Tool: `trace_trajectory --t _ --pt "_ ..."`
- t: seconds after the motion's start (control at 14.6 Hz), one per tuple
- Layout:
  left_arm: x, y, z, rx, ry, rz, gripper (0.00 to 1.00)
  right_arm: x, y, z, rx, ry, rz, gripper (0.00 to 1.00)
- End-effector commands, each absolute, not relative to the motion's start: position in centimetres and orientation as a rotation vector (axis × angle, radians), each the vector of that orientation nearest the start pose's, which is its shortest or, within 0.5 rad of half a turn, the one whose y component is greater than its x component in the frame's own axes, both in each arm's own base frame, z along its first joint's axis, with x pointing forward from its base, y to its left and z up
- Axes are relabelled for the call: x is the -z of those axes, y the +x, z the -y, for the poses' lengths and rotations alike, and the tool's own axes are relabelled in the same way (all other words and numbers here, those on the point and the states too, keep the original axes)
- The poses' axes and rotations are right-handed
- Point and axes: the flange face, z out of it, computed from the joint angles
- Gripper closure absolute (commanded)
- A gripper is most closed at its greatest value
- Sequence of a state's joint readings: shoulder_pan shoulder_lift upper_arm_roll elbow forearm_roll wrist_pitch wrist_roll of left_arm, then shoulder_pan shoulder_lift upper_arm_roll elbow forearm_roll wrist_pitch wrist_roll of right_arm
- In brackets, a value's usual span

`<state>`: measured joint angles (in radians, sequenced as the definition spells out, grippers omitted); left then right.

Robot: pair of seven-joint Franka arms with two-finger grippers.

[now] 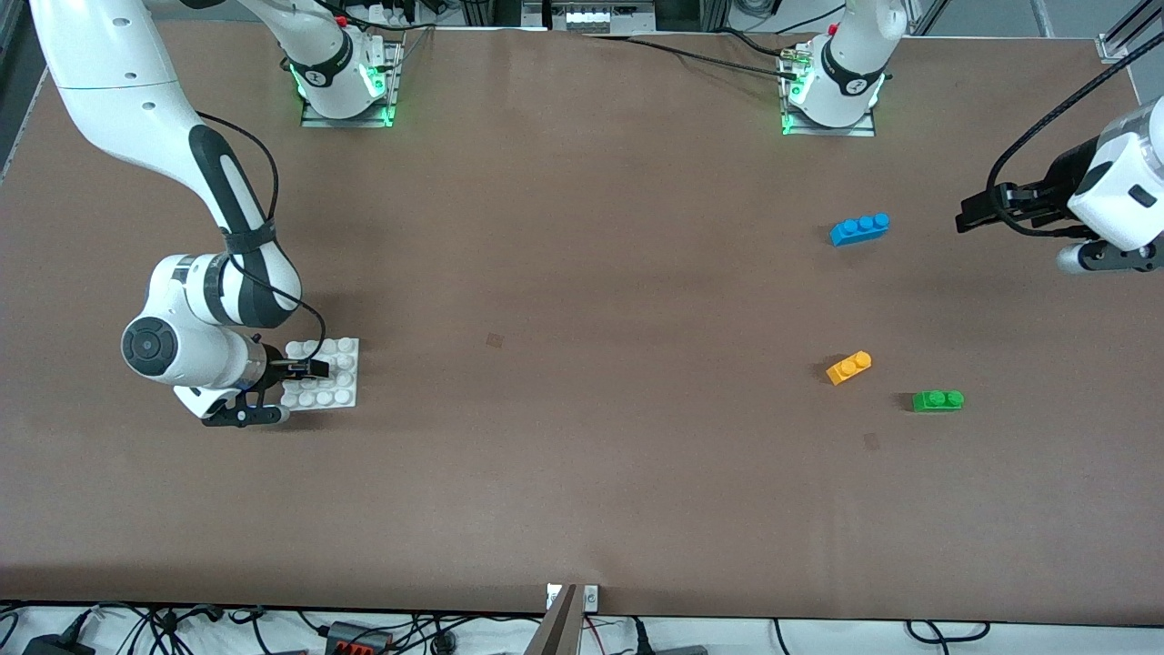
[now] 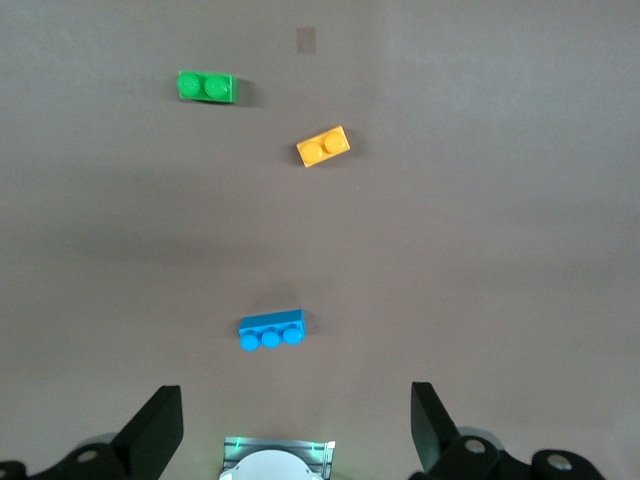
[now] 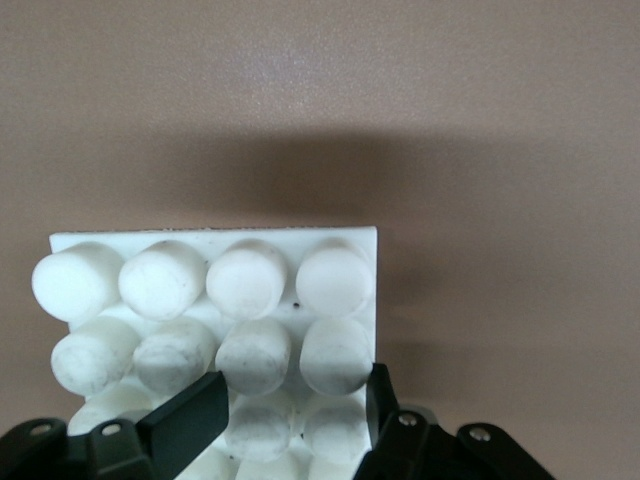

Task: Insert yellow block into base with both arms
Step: 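Move the right gripper to the white base while the left gripper approaches the yellow brick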

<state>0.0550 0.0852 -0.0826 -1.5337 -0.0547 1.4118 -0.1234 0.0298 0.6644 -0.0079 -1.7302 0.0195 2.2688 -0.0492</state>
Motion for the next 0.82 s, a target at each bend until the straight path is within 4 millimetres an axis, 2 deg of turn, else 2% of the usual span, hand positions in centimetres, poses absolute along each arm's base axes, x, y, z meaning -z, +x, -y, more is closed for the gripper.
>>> trace_trajectory --t 0.0,0.14,0.27,0.41,0.48,0.62,0.76 --pt "-57.0 56.3 3.5 -0.385 -3.19 0.074 0.0 -17.4 65.4 -1.3 -0.205 -3.112 0.107 0.48" --pt "-55.3 57.2 4.0 -0.383 -3.203 0.003 0.0 -17.4 65.4 -1.1 -0.205 -3.112 0.104 0.48" --pt "-53.4 58.0 4.5 -0.417 -3.208 -0.174 0.0 -17.4 65.4 -1.8 -0.209 -3.085 0.082 0.49" --pt "-51.8 58.7 4.1 -0.401 -3.211 -0.302 0.0 -17.4 65.2 -4.1 -0.212 -3.04 0.091 0.49" --pt "-50.7 58.9 4.2 -0.364 -3.206 -0.447 0.0 -17.2 65.1 -5.4 -0.217 -3.027 0.113 0.49" --pt "-48.3 58.7 4.3 -0.343 -3.192 -0.569 0.0 -16.4 64.7 -9.2 -0.233 -2.987 0.165 0.49" --pt "-46.9 58.6 4.8 -0.341 -3.17 -0.695 0.0 -16.0 64.3 -13.1 -0.234 -2.956 0.224 0.49"
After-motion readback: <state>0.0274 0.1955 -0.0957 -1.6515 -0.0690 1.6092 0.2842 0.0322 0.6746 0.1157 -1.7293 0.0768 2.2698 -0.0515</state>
